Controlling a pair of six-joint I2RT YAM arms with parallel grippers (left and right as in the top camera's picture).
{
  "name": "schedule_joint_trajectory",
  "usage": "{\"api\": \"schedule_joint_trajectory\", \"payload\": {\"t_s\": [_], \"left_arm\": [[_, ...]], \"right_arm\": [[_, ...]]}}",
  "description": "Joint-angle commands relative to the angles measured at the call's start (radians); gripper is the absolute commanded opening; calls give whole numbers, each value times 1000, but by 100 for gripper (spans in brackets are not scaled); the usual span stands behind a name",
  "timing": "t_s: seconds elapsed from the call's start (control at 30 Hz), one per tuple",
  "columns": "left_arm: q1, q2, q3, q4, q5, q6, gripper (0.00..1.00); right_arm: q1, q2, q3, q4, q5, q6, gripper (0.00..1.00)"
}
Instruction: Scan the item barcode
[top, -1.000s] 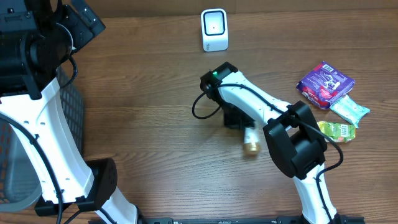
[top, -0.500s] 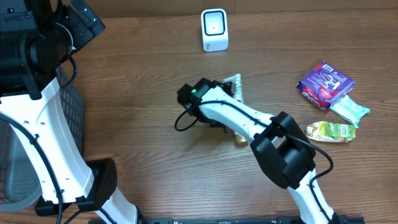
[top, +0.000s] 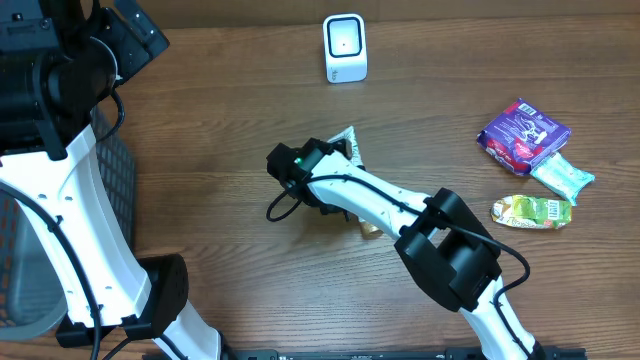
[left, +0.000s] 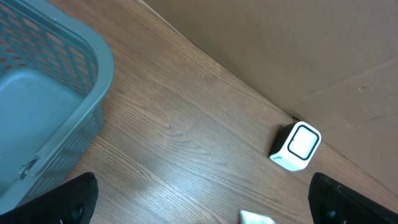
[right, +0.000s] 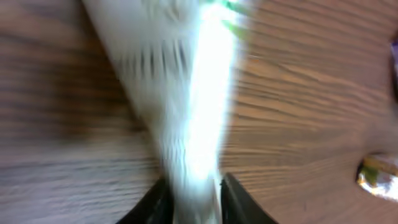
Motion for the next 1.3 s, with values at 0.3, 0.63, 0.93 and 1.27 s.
{"api": "schedule_joint_trajectory", "payload": {"t_s": [0.3,0.63,0.93,1.27], "left_arm": [[-3,-2,2,0,2,-8,100],[-3,-2,2,0,1,-9,100],[-3,-2,2,0,2,-9,99],[-3,-2,2,0,1,-8,100]], "right_arm": [[97,0,0,13,-161,-206,60],[114,-8,31,33,-205,-214,78],[-108,-164,125,42,-436,-44,77],[-420,-198,-14,69,-1030,-261,83]]}}
